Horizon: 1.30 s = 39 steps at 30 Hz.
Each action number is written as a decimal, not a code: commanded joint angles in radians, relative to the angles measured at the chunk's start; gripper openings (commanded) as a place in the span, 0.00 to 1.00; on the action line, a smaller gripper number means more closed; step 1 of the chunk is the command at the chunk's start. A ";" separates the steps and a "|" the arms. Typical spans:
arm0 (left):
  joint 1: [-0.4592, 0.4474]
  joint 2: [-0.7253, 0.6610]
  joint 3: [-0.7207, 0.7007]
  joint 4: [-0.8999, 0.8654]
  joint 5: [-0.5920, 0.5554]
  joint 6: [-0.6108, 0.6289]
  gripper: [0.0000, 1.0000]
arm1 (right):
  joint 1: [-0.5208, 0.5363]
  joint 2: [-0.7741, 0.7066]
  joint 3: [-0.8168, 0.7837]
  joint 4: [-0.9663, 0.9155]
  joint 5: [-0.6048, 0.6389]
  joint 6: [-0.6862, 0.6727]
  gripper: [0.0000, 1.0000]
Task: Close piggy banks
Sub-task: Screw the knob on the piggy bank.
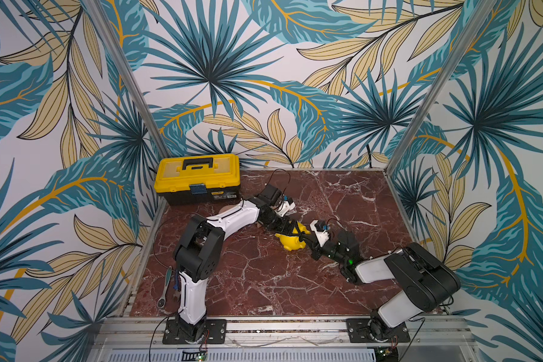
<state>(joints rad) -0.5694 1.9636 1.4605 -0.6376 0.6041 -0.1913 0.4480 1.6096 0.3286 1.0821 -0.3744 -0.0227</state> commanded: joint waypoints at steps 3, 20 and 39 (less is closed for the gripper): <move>-0.026 0.081 -0.043 -0.106 0.010 0.023 0.91 | 0.012 0.009 0.031 -0.063 0.003 0.073 0.00; -0.038 0.085 -0.052 -0.104 -0.019 0.015 0.91 | 0.012 0.036 0.079 0.004 0.066 0.685 0.00; -0.061 0.095 -0.047 -0.065 -0.043 -0.025 0.88 | 0.012 -0.065 0.113 -0.222 0.189 1.127 0.00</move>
<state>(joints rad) -0.5774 1.9659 1.4616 -0.5983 0.5507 -0.2420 0.4641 1.5730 0.3908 0.9276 -0.2630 1.0183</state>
